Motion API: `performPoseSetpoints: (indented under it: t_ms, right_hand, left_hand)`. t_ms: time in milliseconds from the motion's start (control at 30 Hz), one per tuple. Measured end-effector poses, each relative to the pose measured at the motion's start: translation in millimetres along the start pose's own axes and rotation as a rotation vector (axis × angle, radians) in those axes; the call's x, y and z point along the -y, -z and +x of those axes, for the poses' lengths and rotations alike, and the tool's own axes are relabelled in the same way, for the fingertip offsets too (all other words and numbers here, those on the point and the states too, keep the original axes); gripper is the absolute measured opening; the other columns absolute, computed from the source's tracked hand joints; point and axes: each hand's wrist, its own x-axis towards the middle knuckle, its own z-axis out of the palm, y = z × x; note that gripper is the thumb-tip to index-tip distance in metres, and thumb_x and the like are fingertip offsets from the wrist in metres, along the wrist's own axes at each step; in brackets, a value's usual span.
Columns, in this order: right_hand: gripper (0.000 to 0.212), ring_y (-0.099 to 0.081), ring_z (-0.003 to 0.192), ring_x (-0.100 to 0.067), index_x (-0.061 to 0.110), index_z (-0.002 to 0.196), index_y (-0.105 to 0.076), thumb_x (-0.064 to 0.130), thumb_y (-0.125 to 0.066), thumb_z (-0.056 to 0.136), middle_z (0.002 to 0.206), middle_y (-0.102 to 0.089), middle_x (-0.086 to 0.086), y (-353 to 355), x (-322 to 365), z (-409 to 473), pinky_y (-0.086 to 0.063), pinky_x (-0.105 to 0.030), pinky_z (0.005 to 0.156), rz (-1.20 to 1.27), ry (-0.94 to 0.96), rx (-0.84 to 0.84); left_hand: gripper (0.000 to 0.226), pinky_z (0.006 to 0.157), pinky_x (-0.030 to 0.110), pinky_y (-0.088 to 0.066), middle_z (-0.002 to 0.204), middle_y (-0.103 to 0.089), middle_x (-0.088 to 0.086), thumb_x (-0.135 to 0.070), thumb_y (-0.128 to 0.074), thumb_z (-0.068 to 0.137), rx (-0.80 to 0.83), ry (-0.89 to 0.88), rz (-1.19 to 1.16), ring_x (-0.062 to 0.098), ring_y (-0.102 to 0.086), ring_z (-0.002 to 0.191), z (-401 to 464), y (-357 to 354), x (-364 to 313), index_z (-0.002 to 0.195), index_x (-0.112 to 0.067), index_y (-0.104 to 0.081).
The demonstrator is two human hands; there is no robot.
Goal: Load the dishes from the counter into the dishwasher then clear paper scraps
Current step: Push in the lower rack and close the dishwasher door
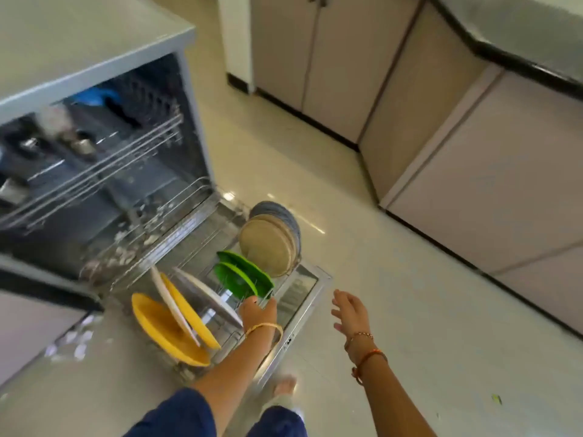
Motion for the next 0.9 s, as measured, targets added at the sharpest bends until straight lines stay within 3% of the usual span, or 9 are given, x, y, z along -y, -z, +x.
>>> performPoseSetpoints:
  t_ms: [67,167,300,400,500,600,667,767,900]
  right_hand:
    - [0.026,-0.052,0.099,-0.022,0.012,0.112,-0.051,0.03,-0.052,0.093,0.113,-0.055,-0.008,-10,7,22,-0.045,-0.032,0.073,0.004,-0.113,0.067]
    - [0.032,-0.05,0.109,-0.024,0.009,0.115,-0.051,0.031,-0.053,0.092,0.116,-0.051,-0.009,-33,18,64,-0.044,-0.038,0.094,-0.134,-0.132,0.181]
    - [0.065,-0.043,0.121,-0.023,0.014,0.129,-0.042,0.047,-0.063,0.076,0.131,-0.045,-0.008,-60,24,123,-0.033,-0.042,0.109,-0.314,-0.109,0.308]
    - [0.069,-0.041,0.126,-0.026,0.011,0.14,-0.032,0.035,-0.064,0.083,0.138,-0.041,-0.01,-82,4,167,-0.032,-0.044,0.109,-0.361,-0.202,0.391]
    - [0.101,-0.036,0.129,-0.027,0.017,0.142,-0.028,0.06,-0.072,0.061,0.138,-0.042,-0.005,-108,-45,212,-0.029,-0.048,0.11,-0.434,-0.336,0.442]
    - [0.086,-0.042,0.122,-0.024,0.009,0.142,-0.028,0.043,-0.07,0.075,0.135,-0.043,-0.008,-130,-77,247,-0.038,-0.042,0.104,-0.424,-0.408,0.479]
    - [0.074,-0.043,0.119,-0.02,0.008,0.142,-0.027,0.029,-0.066,0.083,0.135,-0.043,-0.007,-142,-89,261,-0.04,-0.039,0.1,-0.394,-0.439,0.539]
    - [0.064,-0.044,0.107,-0.015,0.009,0.137,-0.033,0.018,-0.066,0.083,0.125,-0.049,-0.005,-156,-99,275,-0.036,-0.042,0.106,-0.333,-0.431,0.57]
    - [0.087,-0.044,0.123,-0.025,0.012,0.143,-0.022,0.02,-0.075,0.074,0.14,-0.041,-0.007,-157,-111,284,-0.033,-0.046,0.106,-0.487,-0.357,0.604]
  left_hand:
    - [0.048,0.098,0.041,-0.04,0.129,-0.05,0.022,-0.023,-0.057,0.09,-0.058,0.324,-0.268,0.038,-0.048,0.119,9,-4,-4,0.126,0.007,-0.047]
    - [0.055,0.103,0.044,-0.039,0.132,-0.05,0.019,-0.034,-0.059,0.087,-0.063,0.588,-0.626,0.037,-0.048,0.119,35,-18,4,0.127,0.002,-0.046]
    - [0.066,0.106,0.042,-0.036,0.137,-0.044,0.017,-0.037,-0.061,0.085,-0.114,0.691,-0.772,0.035,-0.044,0.124,65,-39,2,0.136,-0.001,-0.038]
    - [0.08,0.11,0.04,-0.03,0.146,-0.032,0.017,-0.038,-0.062,0.084,-0.174,0.741,-0.831,0.033,-0.036,0.132,93,-52,6,0.144,-0.003,-0.022]
    - [0.064,0.1,0.033,-0.039,0.145,-0.037,0.015,-0.043,-0.05,0.091,-0.097,0.786,-0.884,0.03,-0.041,0.13,131,-80,28,0.142,-0.009,-0.031]
    - [0.048,0.069,0.032,-0.052,0.104,-0.059,0.014,-0.039,-0.062,0.084,-0.167,0.826,-1.069,0.025,-0.065,0.085,168,-102,46,0.122,-0.012,-0.051]
    - [0.039,0.065,0.031,-0.047,0.087,-0.056,0.011,-0.035,-0.067,0.081,-0.244,0.839,-1.127,0.023,-0.057,0.074,187,-118,56,0.111,-0.012,-0.056]
    - [0.057,0.087,0.038,-0.047,0.124,-0.055,0.019,-0.027,-0.069,0.08,-0.359,0.86,-1.092,0.035,-0.055,0.109,206,-139,75,0.127,-0.001,-0.049]
    - [0.071,0.089,0.036,-0.043,0.134,-0.046,0.022,-0.012,-0.062,0.086,-0.391,0.794,-1.049,0.032,-0.053,0.111,202,-139,76,0.144,-0.007,-0.022]
